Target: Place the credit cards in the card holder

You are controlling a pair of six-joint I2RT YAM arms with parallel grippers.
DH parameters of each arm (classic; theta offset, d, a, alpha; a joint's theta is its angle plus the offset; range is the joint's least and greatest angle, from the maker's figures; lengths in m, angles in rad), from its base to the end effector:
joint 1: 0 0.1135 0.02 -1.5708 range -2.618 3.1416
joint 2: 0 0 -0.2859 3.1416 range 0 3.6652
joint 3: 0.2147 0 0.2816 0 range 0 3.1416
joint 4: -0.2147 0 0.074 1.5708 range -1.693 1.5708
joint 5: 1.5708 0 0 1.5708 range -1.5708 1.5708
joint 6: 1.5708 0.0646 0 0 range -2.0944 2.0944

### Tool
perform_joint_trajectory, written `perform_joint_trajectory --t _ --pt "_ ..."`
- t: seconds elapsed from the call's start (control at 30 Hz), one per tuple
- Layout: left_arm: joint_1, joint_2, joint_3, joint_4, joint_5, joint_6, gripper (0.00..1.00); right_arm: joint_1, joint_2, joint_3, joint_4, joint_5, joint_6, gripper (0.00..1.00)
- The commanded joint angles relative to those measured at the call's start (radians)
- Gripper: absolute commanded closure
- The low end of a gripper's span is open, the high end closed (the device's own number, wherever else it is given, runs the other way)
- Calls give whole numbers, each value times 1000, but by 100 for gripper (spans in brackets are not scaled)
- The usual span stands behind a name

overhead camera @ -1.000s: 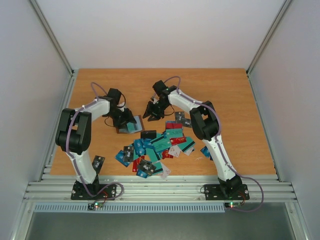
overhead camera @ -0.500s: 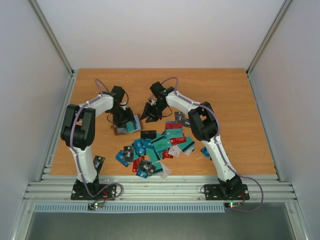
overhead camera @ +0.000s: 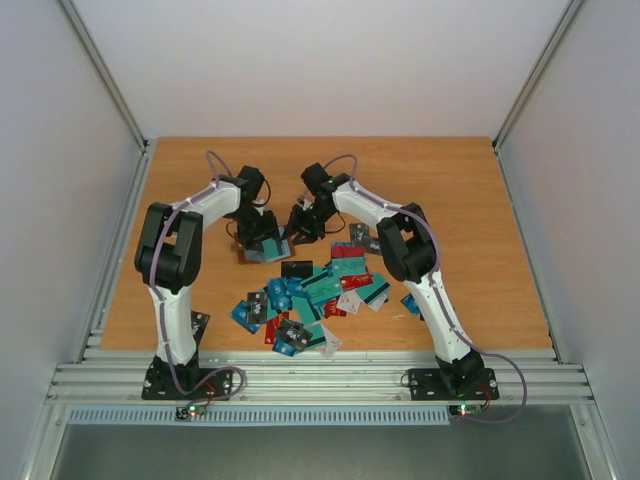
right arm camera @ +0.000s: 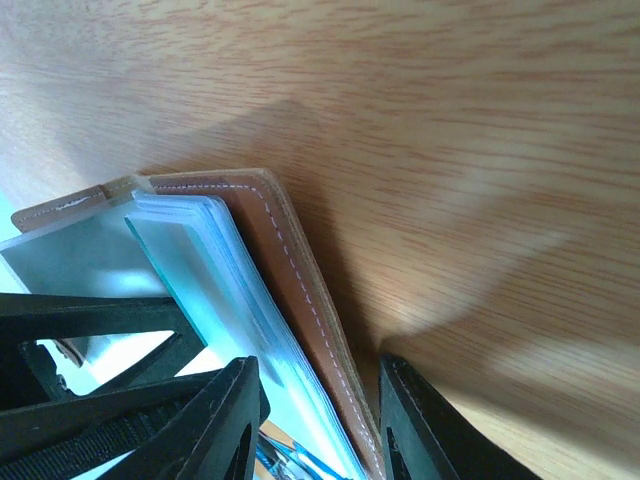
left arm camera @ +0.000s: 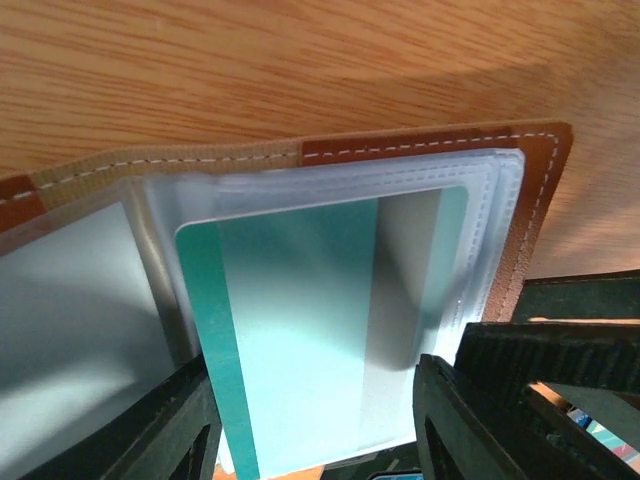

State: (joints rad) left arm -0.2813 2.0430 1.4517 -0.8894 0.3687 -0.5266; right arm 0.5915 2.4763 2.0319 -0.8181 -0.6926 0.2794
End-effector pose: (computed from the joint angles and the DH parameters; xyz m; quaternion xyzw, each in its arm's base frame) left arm 0.4009 -0.1401 0.1308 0.1119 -0.9757 0.1858 0.0313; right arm 0.4391 0.3446 0.1080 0.1959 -0.9101 -0.3650 0.0105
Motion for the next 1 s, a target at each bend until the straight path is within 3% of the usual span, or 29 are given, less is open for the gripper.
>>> perform_joint_trajectory --t 0.0,0.43,0.77,0.87,0.97 --pt "-45 18 30 53 60 0 46 -5 10 -32 -67 71 -39 65" --pt "-53 -69 -71 144 107 34 43 -79 -130 -133 -114 90 -182 48" --pt "-54 -217 -101 119 63 84 41 -82 -229 -175 -81 17 -263 47" --pt "-53 -224 -99 117 43 94 48 -82 -223 -174 -60 -26 -263 47" --pt "-53 -204 -101 117 30 106 70 -81 -216 -174 -33 -67 -256 47"
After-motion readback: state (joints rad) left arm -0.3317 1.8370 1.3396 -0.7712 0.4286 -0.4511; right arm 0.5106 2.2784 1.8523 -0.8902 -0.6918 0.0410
